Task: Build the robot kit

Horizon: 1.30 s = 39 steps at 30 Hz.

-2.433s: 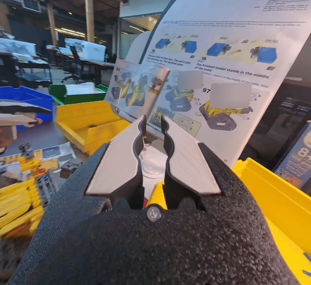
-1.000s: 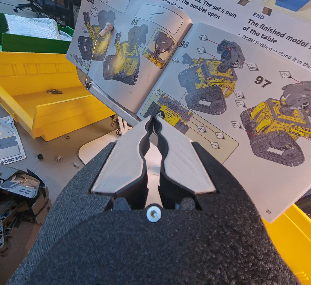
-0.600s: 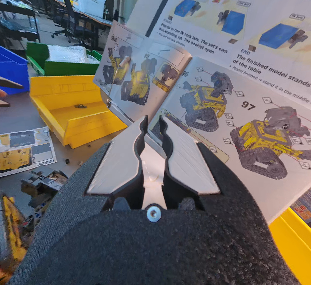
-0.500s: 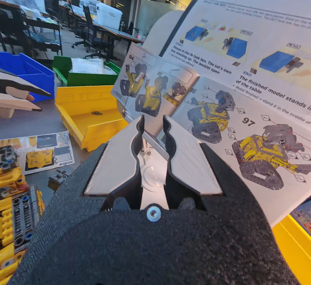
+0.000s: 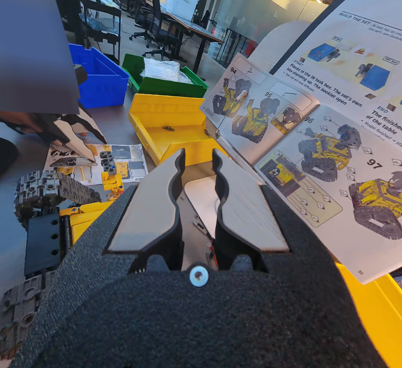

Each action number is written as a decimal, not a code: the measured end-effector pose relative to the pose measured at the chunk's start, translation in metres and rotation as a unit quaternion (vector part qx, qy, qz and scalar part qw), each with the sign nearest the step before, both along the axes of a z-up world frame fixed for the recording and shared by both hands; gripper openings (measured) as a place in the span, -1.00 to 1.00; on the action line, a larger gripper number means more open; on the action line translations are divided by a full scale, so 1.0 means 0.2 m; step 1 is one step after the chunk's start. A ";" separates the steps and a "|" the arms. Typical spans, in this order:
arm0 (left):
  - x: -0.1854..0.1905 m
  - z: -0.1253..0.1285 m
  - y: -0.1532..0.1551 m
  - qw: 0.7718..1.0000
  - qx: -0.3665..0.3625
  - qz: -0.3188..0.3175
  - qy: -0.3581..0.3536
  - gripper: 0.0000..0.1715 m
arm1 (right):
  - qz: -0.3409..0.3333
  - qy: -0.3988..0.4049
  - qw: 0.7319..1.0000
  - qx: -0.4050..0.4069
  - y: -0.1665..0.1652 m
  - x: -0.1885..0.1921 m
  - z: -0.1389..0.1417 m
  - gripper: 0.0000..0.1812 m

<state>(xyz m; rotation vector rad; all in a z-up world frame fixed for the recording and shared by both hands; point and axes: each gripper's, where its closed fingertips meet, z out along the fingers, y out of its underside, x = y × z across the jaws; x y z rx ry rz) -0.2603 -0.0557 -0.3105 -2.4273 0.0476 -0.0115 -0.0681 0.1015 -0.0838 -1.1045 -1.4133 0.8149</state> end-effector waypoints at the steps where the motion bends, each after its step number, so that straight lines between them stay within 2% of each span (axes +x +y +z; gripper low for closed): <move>1: 0.01 0.00 0.00 1.000 -0.003 -0.002 -0.002 -0.26 | -0.002 -0.003 1.000 -0.002 -0.01 0.02 -0.01 -0.73; 6: 0.01 0.00 -0.01 1.000 -0.007 -0.009 0.003 -0.38 | -0.003 0.012 1.000 -0.027 -0.07 0.09 -0.01 -0.74; 10: 0.03 0.03 -0.05 1.000 -0.003 -0.019 -0.003 -0.79 | 0.015 0.017 0.999 -0.039 -0.14 0.10 0.01 -0.74; 16: 0.09 0.16 -0.07 0.997 0.056 -0.032 -0.040 -1.00 | 0.059 0.012 0.997 -0.041 -0.32 0.07 0.00 -0.74; 23: 0.19 0.50 -0.11 0.981 0.180 -0.047 -0.059 -1.00 | 0.101 0.011 0.995 -0.009 -0.55 0.04 0.02 -0.73; 27: 0.27 0.72 -0.18 0.965 0.243 -0.063 -0.075 -1.00 | 0.121 0.000 0.992 -0.020 -0.65 0.01 -0.02 -0.69; 33: 0.46 0.97 -0.27 0.936 0.325 -0.097 -0.098 -1.00 | 0.126 -0.008 0.985 -0.114 -0.81 0.06 -0.11 -0.46; 39: 0.75 1.04 -0.35 0.904 0.367 -0.157 -0.155 -1.00 | 0.117 0.018 0.959 -0.259 -1.00 0.13 -0.27 -0.34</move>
